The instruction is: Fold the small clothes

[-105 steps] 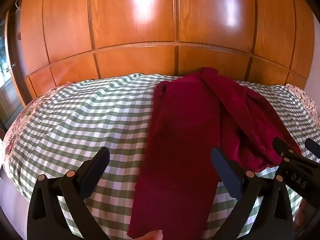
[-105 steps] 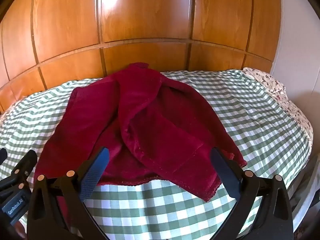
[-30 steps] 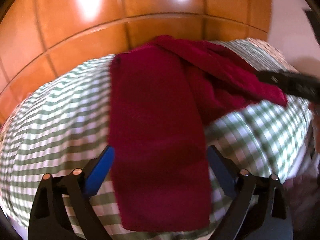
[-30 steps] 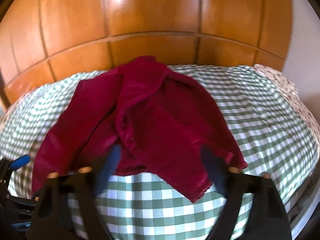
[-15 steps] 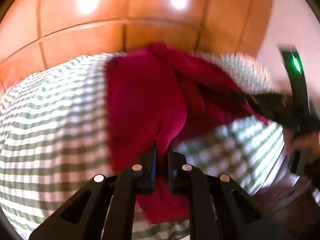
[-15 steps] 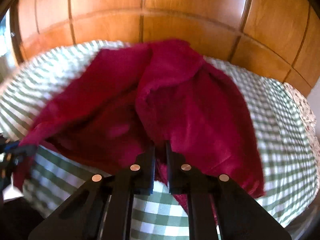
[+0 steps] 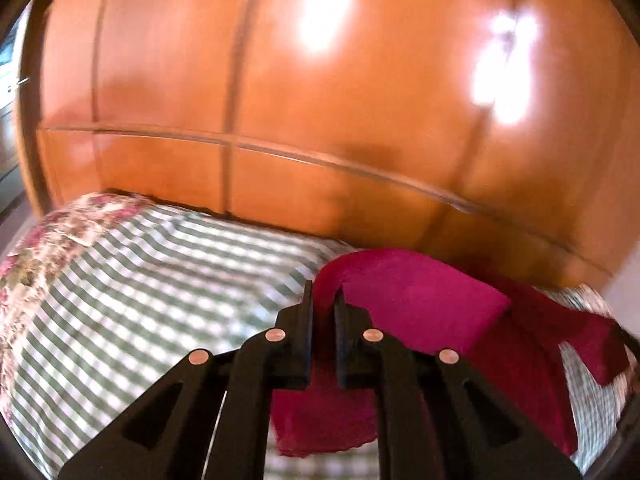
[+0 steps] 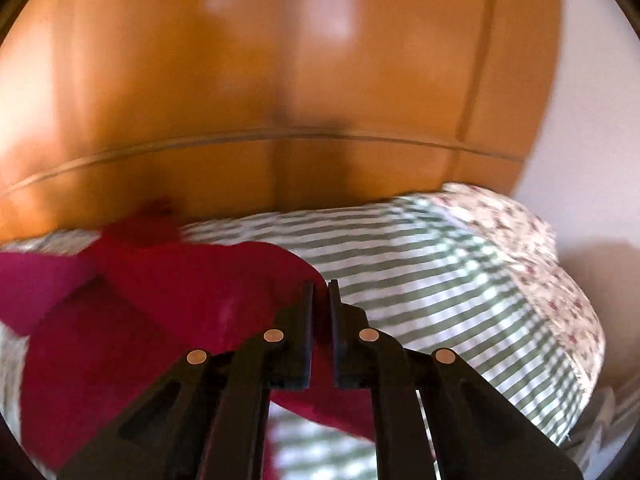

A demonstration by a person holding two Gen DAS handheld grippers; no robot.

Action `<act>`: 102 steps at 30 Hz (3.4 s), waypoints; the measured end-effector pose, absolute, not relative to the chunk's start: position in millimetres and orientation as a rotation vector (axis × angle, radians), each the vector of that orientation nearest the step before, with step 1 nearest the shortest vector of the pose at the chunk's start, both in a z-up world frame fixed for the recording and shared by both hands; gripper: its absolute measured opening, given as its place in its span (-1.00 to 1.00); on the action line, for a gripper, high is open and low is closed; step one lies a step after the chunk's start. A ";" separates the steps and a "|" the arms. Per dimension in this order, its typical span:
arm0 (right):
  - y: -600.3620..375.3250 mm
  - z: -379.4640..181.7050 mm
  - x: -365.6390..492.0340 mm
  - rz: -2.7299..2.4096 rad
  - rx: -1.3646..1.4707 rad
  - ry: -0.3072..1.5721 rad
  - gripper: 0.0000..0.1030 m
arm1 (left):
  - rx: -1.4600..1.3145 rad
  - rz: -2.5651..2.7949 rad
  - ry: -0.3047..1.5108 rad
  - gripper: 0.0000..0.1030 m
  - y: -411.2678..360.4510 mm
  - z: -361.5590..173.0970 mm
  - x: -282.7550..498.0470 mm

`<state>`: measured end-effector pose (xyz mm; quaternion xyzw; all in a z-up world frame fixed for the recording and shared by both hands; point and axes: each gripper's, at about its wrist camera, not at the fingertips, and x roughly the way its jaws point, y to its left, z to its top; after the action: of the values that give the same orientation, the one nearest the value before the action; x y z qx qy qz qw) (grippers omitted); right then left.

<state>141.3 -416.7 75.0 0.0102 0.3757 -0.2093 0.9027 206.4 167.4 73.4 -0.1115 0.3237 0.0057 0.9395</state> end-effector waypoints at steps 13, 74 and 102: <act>-520.8 33.1 206.2 -0.660 0.154 0.866 0.31 | -0.307 0.306 0.720 0.36 199.8 40.7 268.4; -176.7 -50.4 84.9 0.204 0.085 1.051 0.24 | -0.600 0.217 0.865 0.15 271.5 -20.1 187.5; -155.6 -78.1 74.9 0.261 0.015 0.961 0.94 | -0.621 0.501 0.687 -0.90 369.7 -13.2 170.4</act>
<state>74.9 -155.6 -78.1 0.0070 0.4609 0.1251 0.8786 170.4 369.7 -13.2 -0.2964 0.3280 0.2390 0.8645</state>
